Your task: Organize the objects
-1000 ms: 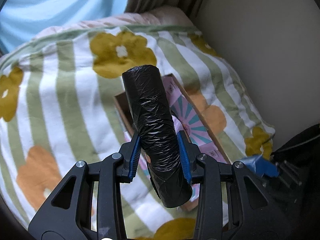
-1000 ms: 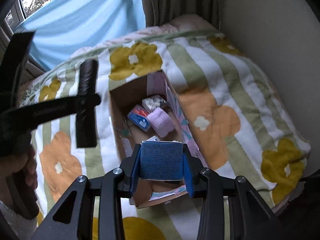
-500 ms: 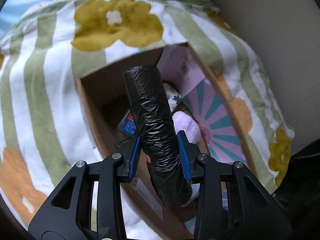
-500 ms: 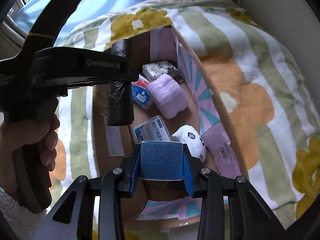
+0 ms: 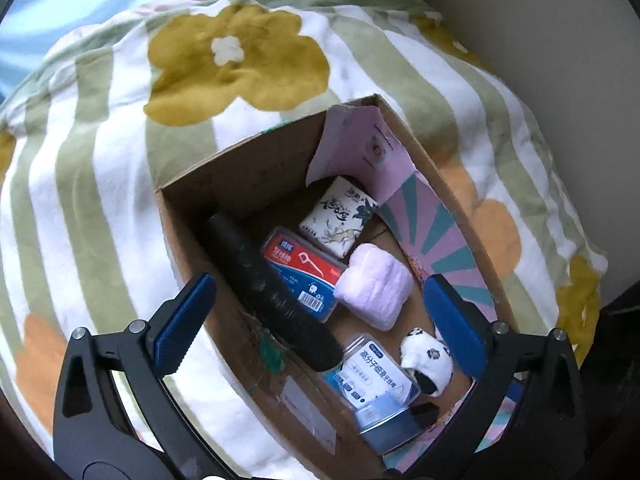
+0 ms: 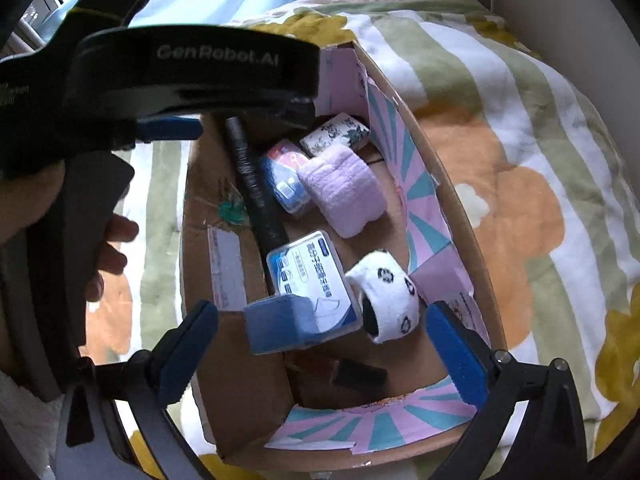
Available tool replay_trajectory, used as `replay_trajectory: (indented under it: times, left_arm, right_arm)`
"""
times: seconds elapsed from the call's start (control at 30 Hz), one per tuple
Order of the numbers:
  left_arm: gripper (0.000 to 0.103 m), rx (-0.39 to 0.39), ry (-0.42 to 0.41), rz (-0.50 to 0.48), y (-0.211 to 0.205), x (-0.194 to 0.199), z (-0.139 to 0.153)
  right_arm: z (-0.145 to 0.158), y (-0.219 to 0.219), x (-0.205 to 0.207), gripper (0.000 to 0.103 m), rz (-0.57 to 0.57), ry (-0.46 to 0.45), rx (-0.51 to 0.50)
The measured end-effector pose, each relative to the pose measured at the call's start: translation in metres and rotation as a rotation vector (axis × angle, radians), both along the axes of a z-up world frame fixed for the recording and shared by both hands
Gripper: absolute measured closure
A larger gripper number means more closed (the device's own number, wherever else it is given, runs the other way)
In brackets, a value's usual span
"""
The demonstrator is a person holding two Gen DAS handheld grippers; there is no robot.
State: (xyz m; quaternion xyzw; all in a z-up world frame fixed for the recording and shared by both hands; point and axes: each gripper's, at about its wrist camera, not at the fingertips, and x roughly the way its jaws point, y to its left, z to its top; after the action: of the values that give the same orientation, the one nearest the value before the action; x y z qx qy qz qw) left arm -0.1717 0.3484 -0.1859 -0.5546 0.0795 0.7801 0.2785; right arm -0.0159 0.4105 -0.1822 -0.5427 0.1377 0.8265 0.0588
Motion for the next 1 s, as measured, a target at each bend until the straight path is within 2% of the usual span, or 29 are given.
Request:
replay_trajectory:
  times: [0.27,0.57,0.77,1.0]
  left_arm:
    - [0.0,-0.006,-0.013,0.01,-0.004,0.002,0.002]
    - [0.0,-0.003,0.007,-0.005,-0.009,0.013,0.021]
    - [0.0,0.018,0.018,-0.007,-0.023,0.024,0.053]
    - [0.0,0.05,0.084,0.017,-0.064,0.04,0.108]
  right_arm:
    - [0.002,0.0,0.002,0.0,0.002,-0.004,0.0]
    - [0.026,-0.004,0.009,0.0,-0.006,0.024,0.022]
    - [0.054,-0.013,0.013,0.0,-0.002,0.031,0.019]
    - [0.099,-0.044,0.014,0.0,0.042,0.07,0.046]
